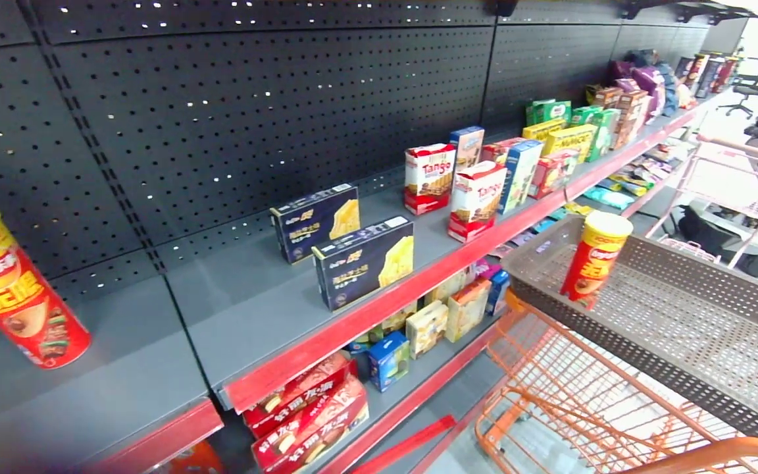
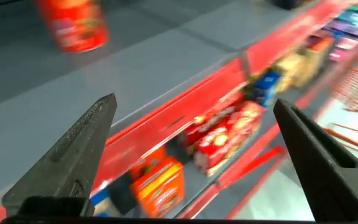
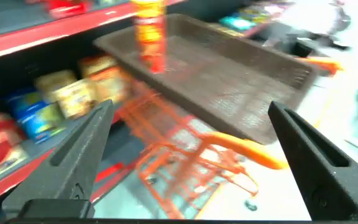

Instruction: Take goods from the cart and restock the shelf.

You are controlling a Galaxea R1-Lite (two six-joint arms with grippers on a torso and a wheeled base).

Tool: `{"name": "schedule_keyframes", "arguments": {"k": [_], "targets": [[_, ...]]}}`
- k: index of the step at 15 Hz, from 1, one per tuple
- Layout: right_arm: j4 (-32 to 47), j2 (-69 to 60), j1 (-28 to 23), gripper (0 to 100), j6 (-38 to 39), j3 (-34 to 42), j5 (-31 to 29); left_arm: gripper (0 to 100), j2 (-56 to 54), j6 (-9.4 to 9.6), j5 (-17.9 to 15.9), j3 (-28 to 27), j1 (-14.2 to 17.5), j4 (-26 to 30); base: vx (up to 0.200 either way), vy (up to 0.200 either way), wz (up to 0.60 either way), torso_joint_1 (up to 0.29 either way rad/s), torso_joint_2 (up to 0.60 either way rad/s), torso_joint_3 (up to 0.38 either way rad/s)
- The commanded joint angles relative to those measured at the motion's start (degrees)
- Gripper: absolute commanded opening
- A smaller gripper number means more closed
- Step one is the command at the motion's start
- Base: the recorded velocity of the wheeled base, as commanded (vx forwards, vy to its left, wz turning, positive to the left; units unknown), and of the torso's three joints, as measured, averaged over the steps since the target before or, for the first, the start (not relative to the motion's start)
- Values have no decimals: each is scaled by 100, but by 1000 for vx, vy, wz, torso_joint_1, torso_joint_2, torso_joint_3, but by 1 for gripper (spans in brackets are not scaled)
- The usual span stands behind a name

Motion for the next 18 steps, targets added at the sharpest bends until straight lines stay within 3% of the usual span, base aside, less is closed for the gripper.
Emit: {"name": "schedule_keyframes", "arguments": {"k": [1,6,9,11,13,15,18], "targets": [[-28,6,2,100,-6,39,-11,100,-3,2,1,1,7,-2,0,0,0,0,0,0],[-195,648,11,100,47,-41,-178,100,-3,2,1,1,7,-2,0,0,0,0,0,0],[-871,1747,20,100,73,21,-1268,100,-3,2,1,1,7,-2,0,0,0,0,0,0],[-1399,2459,64,100,55,65,-1567,100,-3,2,1,1,7,-2,0,0,0,0,0,0],[-1803,3109,108,100,-59,30,-1602,100,-3,2,1,1,7,-2,0,0,0,0,0,0],[-1847,3698,-429,100,-261,-137,-1672,100,-3,2,1,1,7,-2,0,0,0,0,0,0],[-2102,4164,-429,100,-472,-339,-1664,100,-3,2,1,1,7,-2,0,0,-600,2,4,-2]]}}
